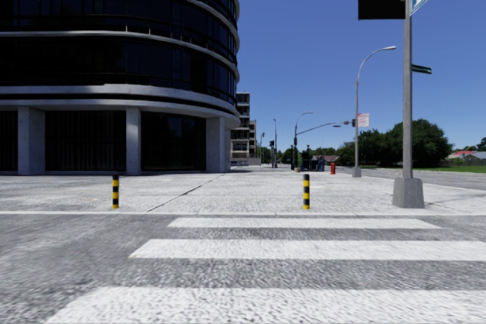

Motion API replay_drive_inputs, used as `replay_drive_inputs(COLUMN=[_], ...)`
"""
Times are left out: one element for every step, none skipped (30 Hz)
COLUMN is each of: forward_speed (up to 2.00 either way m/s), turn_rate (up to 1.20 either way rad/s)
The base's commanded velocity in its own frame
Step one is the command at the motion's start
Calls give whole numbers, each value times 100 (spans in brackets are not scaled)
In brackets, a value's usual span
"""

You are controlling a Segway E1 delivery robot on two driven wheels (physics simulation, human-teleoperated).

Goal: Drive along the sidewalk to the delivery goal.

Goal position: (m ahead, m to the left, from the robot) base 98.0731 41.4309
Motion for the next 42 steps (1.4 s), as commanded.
replay_drive_inputs(forward_speed=[200,200,200,200,200,200,200,200,200,200,200,200,200,200,200,200,200,200,200,200,200,200,200,200,200,200,200,200,200,200,200,200,200,200,200,200,200,200,200,200,200,200], turn_rate=[0,0,0,0,0,0,0,0,0,0,0,0,0,0,0,0,0,-3,-5,-6,-7,-7,-11,-12,-15,-17,-17,-17,-17,-9,-9,0,0,0,0,0,0,0,0,0,0,0])
